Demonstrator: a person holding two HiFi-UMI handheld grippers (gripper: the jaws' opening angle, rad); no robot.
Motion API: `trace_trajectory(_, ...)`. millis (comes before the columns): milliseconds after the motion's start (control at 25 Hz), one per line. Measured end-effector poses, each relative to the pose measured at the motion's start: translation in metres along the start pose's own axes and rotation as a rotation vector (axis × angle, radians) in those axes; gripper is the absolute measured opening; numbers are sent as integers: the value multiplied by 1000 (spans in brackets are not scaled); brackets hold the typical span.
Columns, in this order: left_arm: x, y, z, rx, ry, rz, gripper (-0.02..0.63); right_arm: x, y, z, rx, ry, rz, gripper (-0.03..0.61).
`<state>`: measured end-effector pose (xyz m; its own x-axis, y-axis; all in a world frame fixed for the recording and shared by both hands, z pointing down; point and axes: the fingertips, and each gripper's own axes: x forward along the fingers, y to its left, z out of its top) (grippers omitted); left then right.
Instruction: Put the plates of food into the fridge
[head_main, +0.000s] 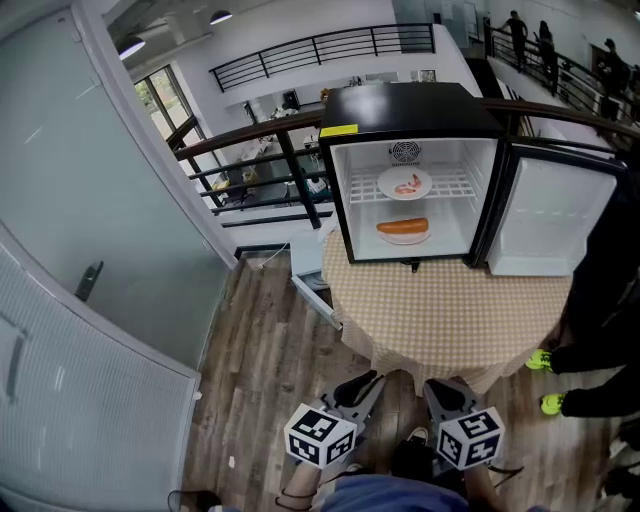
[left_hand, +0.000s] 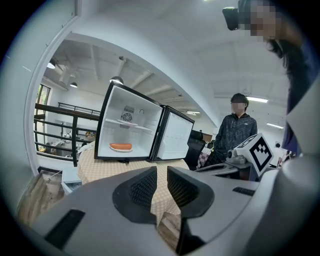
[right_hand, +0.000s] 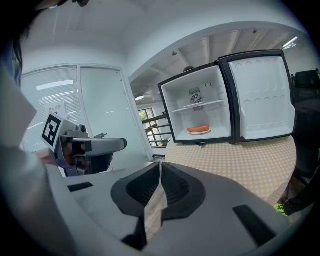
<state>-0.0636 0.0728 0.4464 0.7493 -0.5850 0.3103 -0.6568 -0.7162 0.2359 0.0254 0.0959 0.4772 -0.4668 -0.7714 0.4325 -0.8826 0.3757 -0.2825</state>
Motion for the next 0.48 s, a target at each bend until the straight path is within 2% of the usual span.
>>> trace_trajectory(280,-79,2,-42,-16,31,-21,72,-8,87,-30,37,-14,31,26)
trace_trajectory(480,-122,-6,-68,-20,29,-42,72,-21,125,-57,39,-15,23,26)
